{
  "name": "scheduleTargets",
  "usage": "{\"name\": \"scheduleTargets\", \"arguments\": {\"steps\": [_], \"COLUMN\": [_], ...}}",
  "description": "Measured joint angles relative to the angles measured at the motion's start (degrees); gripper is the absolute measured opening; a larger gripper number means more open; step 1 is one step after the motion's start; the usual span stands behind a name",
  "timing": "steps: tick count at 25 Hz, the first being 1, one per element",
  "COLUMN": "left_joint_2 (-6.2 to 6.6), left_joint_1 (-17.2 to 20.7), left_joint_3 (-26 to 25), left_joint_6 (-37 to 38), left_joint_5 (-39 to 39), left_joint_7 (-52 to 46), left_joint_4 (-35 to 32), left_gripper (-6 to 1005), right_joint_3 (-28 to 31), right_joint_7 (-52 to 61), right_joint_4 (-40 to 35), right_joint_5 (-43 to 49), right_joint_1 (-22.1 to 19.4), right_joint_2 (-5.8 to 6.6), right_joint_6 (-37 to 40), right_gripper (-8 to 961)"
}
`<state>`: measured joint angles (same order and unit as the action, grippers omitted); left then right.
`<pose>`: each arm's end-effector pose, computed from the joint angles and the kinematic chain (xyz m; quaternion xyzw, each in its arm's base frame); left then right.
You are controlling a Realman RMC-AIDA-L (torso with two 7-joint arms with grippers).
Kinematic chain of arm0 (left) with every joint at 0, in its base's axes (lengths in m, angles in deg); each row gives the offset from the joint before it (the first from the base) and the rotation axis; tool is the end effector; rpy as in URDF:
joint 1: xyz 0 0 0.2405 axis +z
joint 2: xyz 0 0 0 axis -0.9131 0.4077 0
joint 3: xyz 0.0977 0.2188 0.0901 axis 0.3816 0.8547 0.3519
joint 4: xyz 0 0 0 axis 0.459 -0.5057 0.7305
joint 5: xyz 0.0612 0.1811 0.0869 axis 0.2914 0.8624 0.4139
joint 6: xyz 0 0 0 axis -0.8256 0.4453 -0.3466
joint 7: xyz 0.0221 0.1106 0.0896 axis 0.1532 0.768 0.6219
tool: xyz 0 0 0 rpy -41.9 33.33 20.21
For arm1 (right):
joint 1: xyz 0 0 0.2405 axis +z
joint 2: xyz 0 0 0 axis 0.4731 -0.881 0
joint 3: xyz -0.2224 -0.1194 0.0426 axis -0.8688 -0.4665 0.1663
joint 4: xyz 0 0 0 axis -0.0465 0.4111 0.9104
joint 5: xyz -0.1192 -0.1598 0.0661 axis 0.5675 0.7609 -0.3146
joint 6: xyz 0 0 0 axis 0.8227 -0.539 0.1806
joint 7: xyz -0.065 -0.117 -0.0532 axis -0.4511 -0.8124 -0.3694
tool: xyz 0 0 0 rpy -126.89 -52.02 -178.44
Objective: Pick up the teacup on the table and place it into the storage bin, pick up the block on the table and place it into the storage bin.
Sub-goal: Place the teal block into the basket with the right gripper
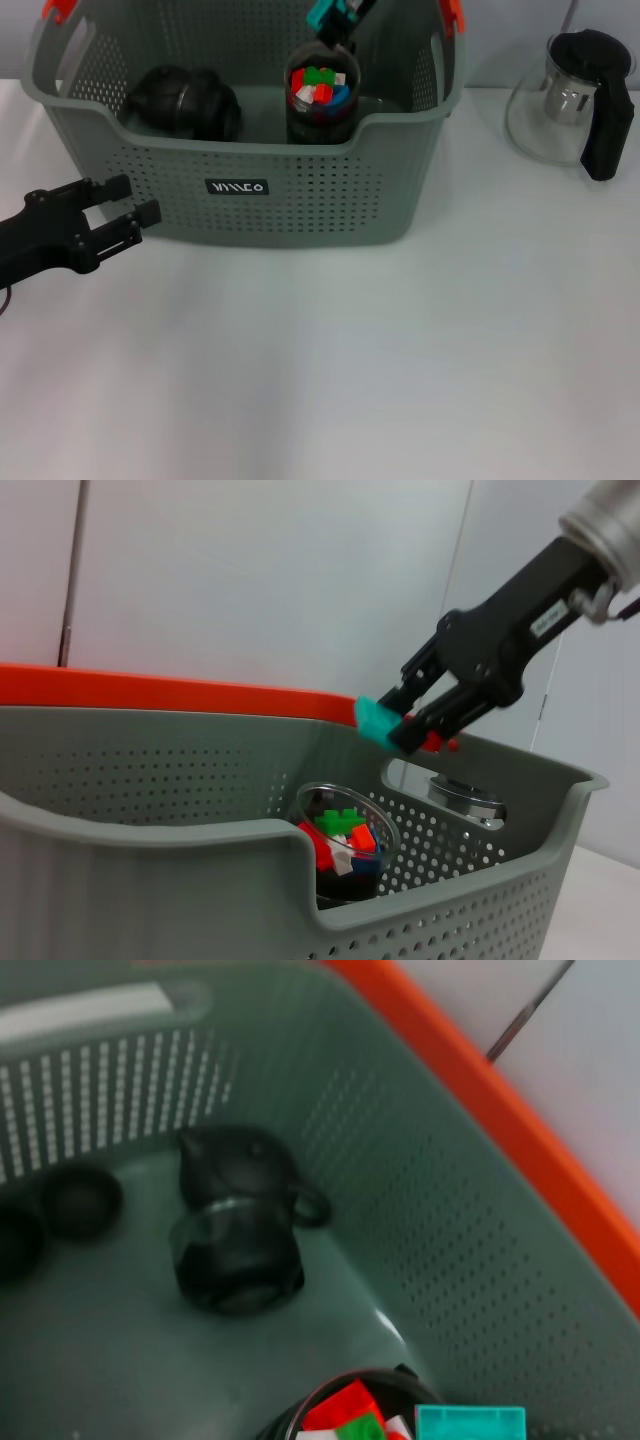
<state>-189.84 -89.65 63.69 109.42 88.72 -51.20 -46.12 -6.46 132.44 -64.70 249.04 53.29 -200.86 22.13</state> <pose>-0.3246 0.2929 0.0486 -0.8716 -0.2566 -0.3008 0.2897 -0.0138 0.4740 -0.0471 -0.9224 0.1400 -0.1598 0.3227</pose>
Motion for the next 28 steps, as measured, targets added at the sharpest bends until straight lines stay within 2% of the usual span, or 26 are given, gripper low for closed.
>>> {"name": "scheduleTargets", "arguments": {"steps": [5, 20, 28], "left_joint_2": [0.02, -0.03, -0.14], "left_joint_1": [0.0, 0.0, 0.4], "left_joint_3": [0.0, 0.0, 0.0], "left_joint_6": [-0.1, -0.1, -0.1], "left_joint_5": [0.0, 0.0, 0.0], "left_joint_7": [0.0, 0.0, 0.0], "left_joint_4": [0.0, 0.0, 0.0], "left_gripper": [565, 565, 565], "right_joint_3": [-3.2, -3.8, -4.3], "right_joint_7": [0.4, 0.6, 1.3], "right_joint_4": [5.6, 6.4, 9.3], "right_joint_5": [-0.1, 0.2, 0.4], "right_joint_1": [0.9, 0.8, 2.1], "right_joint_2": [-0.22, -0.33, -0.18], "right_joint_6": [-4.4, -5.9, -8.5], "right_gripper": [439, 442, 444]}}
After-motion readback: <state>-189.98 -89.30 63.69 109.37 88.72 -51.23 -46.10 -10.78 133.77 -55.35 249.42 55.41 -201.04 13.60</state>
